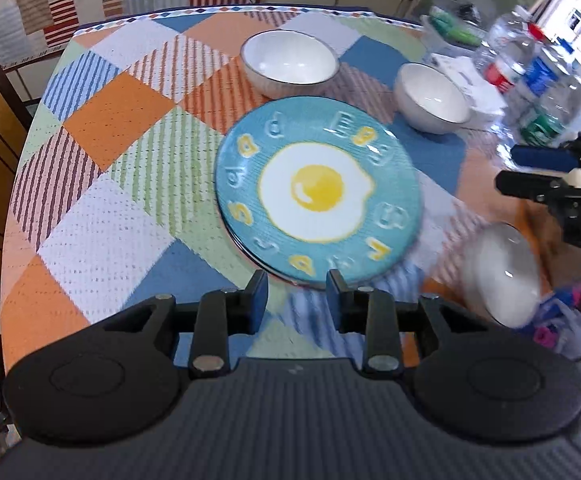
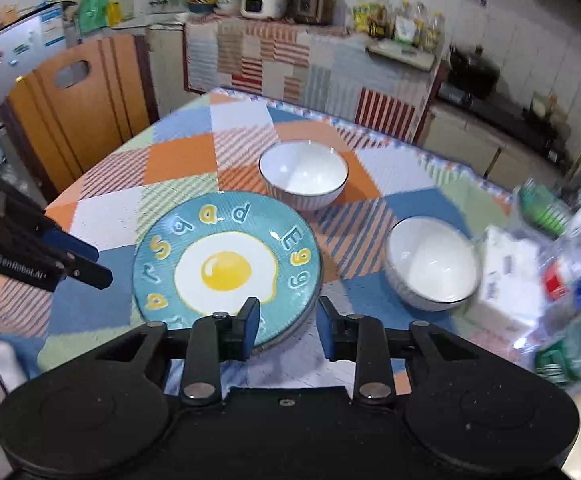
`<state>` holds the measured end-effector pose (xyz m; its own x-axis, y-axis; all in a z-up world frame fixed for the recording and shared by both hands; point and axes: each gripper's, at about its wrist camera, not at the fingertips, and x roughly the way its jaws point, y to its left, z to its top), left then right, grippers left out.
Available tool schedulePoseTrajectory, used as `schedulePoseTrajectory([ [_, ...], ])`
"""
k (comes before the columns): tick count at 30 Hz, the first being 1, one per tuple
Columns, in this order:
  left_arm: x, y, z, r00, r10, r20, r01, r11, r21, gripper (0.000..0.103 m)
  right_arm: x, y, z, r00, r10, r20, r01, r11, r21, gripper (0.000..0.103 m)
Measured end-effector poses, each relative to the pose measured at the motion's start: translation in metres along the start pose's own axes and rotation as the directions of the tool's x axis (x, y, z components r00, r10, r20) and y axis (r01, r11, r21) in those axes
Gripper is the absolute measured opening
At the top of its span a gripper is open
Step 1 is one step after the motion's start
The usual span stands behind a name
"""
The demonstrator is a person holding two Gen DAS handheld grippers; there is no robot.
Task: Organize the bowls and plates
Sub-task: 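Open the right gripper and release the blue egg plate, then move the left gripper to a white bowl and grasp its rim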
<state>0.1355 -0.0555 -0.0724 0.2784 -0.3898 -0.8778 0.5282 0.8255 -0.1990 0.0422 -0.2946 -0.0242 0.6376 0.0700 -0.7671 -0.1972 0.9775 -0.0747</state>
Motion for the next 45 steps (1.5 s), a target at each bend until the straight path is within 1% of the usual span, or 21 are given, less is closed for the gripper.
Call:
schedulePoseTrajectory([
  [2,-0.014,-0.011,-0.003,1.000,0.011,-0.004,-0.011,1.000,0.025,0.037,-0.021,-0.001,-0.004,1.000,0.001,0.006,-0.001,1.000,-0.022,0.045],
  [3,-0.020,-0.017,-0.003,1.000,0.020,-0.004,-0.019,0.999,0.039,0.042,-0.032,-0.002,-0.007,1.000,0.008,0.006,-0.008,1.000,-0.024,0.047],
  [5,-0.032,-0.029,-0.005,1.000,0.030,-0.005,-0.029,0.997,0.069,0.045,-0.046,-0.006,-0.012,1.000,0.017,0.006,-0.016,1.000,-0.020,0.055],
  [6,-0.036,-0.034,-0.006,1.000,0.029,-0.008,-0.028,0.996,0.083,0.049,-0.054,-0.007,-0.016,1.000,0.017,0.004,-0.017,1.000,-0.015,0.057],
  [8,-0.043,-0.046,-0.007,1.000,0.025,-0.017,-0.023,0.994,0.107,0.054,-0.067,-0.009,-0.025,1.000,0.022,-0.002,-0.022,1.000,-0.006,0.063],
  [9,-0.046,-0.052,-0.008,0.999,0.023,-0.022,-0.020,0.993,0.119,0.059,-0.072,-0.010,-0.029,1.000,0.029,-0.003,-0.029,1.000,-0.007,0.065],
  [10,-0.048,-0.058,-0.008,0.999,0.020,-0.028,-0.016,0.991,0.129,0.066,-0.078,-0.010,-0.035,0.999,0.032,-0.003,-0.032,0.999,-0.017,0.069],
  [12,-0.049,-0.068,-0.010,0.999,0.006,-0.040,0.000,0.989,0.147,0.074,-0.085,-0.008,-0.046,0.999,0.035,-0.013,-0.036,0.999,-0.034,0.076],
  [14,-0.048,-0.078,-0.011,0.998,-0.017,-0.052,0.025,0.987,0.161,0.075,-0.091,-0.010,-0.059,0.997,0.062,-0.047,-0.064,0.998,-0.029,0.088],
  [16,-0.044,-0.086,-0.012,0.997,-0.041,-0.058,0.051,0.983,0.174,0.080,-0.092,-0.013,-0.072,0.996,0.080,-0.037,-0.080,0.997,0.000,0.091],
  [19,-0.034,-0.097,-0.013,0.996,-0.053,-0.067,0.064,0.982,0.176,0.085,-0.085,-0.013,-0.090,0.995,0.083,-0.054,-0.082,0.996,0.020,0.091],
  [22,-0.019,-0.111,-0.015,0.997,-0.030,-0.065,0.043,0.977,0.209,0.085,-0.070,-0.010,-0.111,0.996,0.065,-0.063,-0.064,0.998,0.018,0.091],
  [26,0.006,-0.126,-0.016,0.996,-0.014,-0.085,0.037,0.960,0.276,0.087,-0.045,-0.008,-0.136,0.996,0.028,-0.082,-0.025,0.999,0.043,0.091],
  [30,0.031,-0.139,-0.018,0.993,0.004,-0.118,0.035,0.945,0.325,0.087,-0.015,-0.012,-0.150,0.993,0.030,-0.117,-0.019,0.995,0.094,0.091],
  [32,0.042,-0.142,-0.018,0.991,-0.002,-0.130,0.046,0.941,0.334,0.087,-0.001,-0.013,-0.154,0.990,0.017,-0.140,0.000,0.993,0.119,0.091],
  [35,0.057,-0.145,-0.016,0.989,-0.042,-0.145,0.087,0.943,0.322,0.086,0.016,-0.012,-0.156,0.985,0.002,-0.170,0.018,0.993,0.115,0.091],
  [39,0.076,-0.148,-0.010,0.988,-0.059,-0.143,0.101,0.946,0.307,0.083,0.031,-0.016,-0.157,0.984,0.015,-0.175,0.009,0.991,0.133,0.091],
  [41,0.086,-0.152,-0.008,0.985,-0.072,-0.155,0.117,0.945,0.304,0.081,0.036,-0.020,-0.157,0.985,0.015,-0.172,0.009,0.990,0.139,0.092],
  [43,0.097,-0.157,-0.008,0.983,-0.084,-0.166,0.132,0.942,0.308,0.071,0.040,-0.022,-0.157,0.985,0.034,-0.172,-0.009,0.989,0.145,0.092],
  [44,0.102,-0.160,-0.008,0.981,-0.087,-0.174,0.138,0.940,0.311,0.069,0.042,-0.023,-0.156,0.984,0.040,-0.173,-0.014,0.989,0.147,0.092],
  [45,0.107,-0.162,-0.008,0.980,-0.088,-0.180,0.141,0.939,0.313,0.063,0.043,-0.024,-0.156,0.984,0.045,-0.172,-0.019,0.988,0.151,0.092],
])
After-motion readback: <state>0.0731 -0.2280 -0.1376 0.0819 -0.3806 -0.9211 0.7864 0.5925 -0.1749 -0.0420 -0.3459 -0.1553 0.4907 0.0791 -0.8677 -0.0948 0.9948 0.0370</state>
